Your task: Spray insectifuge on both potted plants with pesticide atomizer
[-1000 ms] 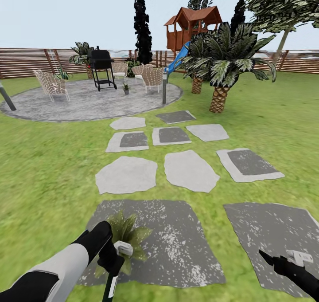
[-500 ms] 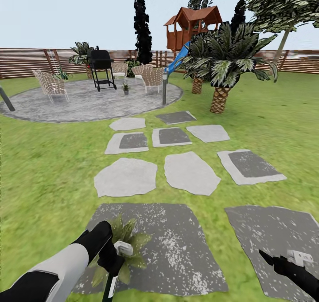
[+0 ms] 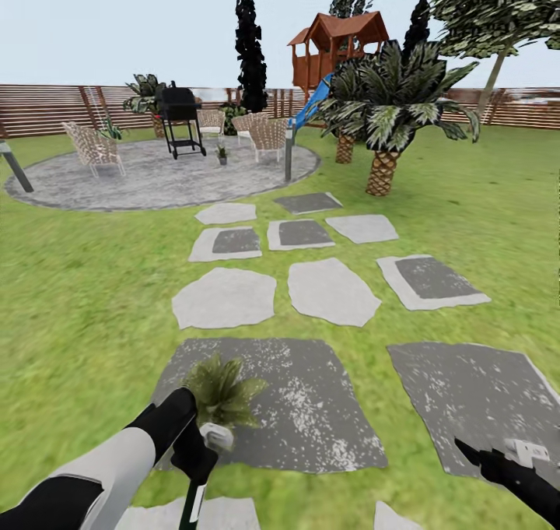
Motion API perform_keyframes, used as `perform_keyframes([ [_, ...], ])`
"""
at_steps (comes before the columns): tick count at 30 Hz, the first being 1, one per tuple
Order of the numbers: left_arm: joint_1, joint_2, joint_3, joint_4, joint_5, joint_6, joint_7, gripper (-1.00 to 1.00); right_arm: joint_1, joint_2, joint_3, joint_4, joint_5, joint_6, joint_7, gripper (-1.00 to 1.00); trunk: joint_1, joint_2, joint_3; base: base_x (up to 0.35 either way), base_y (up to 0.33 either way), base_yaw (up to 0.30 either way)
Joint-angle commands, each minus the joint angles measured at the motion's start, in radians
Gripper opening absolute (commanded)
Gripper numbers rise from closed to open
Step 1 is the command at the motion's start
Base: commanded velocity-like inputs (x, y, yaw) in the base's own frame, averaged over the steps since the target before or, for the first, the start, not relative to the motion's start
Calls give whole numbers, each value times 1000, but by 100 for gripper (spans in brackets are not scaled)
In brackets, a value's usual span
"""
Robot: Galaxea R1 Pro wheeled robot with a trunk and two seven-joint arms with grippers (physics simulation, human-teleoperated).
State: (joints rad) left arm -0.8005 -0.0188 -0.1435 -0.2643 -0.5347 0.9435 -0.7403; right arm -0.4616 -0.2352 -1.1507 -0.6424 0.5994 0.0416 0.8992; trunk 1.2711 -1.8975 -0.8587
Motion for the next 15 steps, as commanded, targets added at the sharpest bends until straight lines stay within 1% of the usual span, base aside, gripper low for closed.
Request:
perform_keyframes([
  [1,0,1,-1,-1,-10,1,-9,-100,-2,0,-6,-1,5,4,7,100,-1,0,-1,-345,0,0],
  [4,0,3,-1,0,-10,-20,-9,-100,-2,0,-6,-1,5,4,7,100,-1,0,-1,-345,0,0],
  [9,0,3,-1,4,-8,-141,-8,-100,-2,6,-4,1,8,4,6,100,-1,0,-1,-338,0,0],
  [11,2,3,-1,5,-6,-206,-8,-100,-2,9,1,1,9,4,6,100,-1,0,-1,-318,0,0],
  [14,28,3,0,5,-3,-336,-8,-100,-2,11,3,1,9,4,7,100,-1,0,-1,-313,0,0],
  [15,44,2,1,5,-2,-409,-8,-100,-2,11,3,2,10,4,7,100,-1,0,-1,-281,0,0],
])
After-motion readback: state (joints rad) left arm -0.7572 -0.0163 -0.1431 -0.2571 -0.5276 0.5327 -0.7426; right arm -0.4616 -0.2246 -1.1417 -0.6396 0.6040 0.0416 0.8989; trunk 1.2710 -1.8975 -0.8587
